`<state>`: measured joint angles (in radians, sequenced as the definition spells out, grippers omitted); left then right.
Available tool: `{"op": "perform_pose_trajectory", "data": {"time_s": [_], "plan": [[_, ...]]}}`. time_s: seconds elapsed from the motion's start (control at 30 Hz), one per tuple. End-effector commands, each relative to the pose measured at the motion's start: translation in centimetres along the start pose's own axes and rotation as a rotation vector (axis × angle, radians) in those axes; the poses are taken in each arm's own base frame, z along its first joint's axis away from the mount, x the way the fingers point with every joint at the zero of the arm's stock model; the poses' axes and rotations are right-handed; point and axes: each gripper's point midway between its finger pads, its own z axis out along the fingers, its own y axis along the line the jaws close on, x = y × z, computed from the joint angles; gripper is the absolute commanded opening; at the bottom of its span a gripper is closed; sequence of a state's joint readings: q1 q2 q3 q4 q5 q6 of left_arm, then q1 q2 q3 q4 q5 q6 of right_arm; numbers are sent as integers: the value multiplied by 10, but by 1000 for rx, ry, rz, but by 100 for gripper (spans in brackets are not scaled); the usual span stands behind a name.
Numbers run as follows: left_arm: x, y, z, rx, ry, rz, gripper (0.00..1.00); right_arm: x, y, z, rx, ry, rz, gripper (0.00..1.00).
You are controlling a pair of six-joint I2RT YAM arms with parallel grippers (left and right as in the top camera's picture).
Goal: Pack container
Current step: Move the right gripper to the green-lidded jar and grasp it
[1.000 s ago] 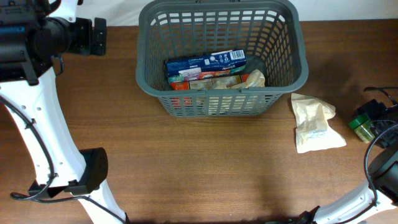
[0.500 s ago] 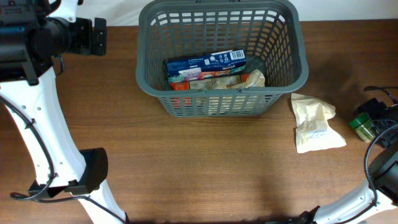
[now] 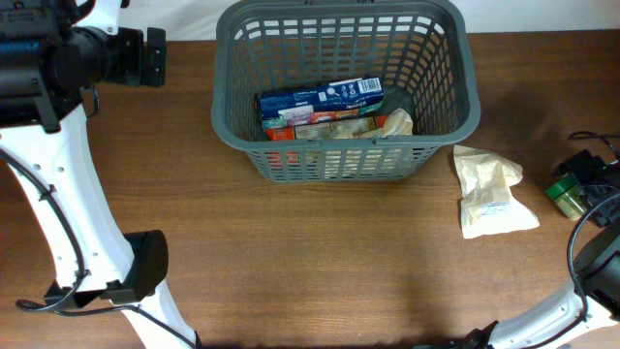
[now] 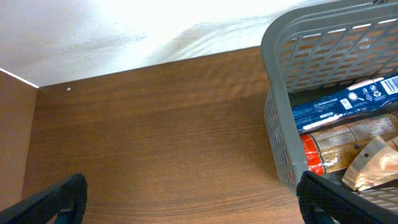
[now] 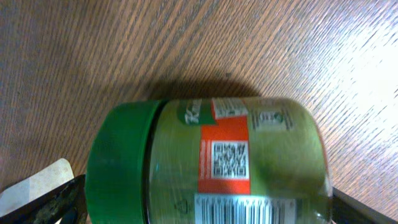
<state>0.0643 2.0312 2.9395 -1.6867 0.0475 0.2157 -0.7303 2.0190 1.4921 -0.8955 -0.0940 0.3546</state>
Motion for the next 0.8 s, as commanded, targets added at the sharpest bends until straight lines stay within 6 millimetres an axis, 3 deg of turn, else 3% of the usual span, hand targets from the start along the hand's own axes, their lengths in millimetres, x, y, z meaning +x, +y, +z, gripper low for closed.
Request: {"op": "perform_pose_trajectory", "data": {"time_s": [0.0,0.4,0.7,0.77], "plan": [[0,2,-2,-7,-3,-16,99,-10,-3,-7,16,-39,-4,99],[0,2,-2,-7,-3,-16,99,1,-12,23,58,32,2,99],[0,2,-2,-7,-3,-16,99,4,-13,24,61,42,3,100],[0,2,-2,-7,-3,-16,99,4,-13,24,62,43,3,95]]}}
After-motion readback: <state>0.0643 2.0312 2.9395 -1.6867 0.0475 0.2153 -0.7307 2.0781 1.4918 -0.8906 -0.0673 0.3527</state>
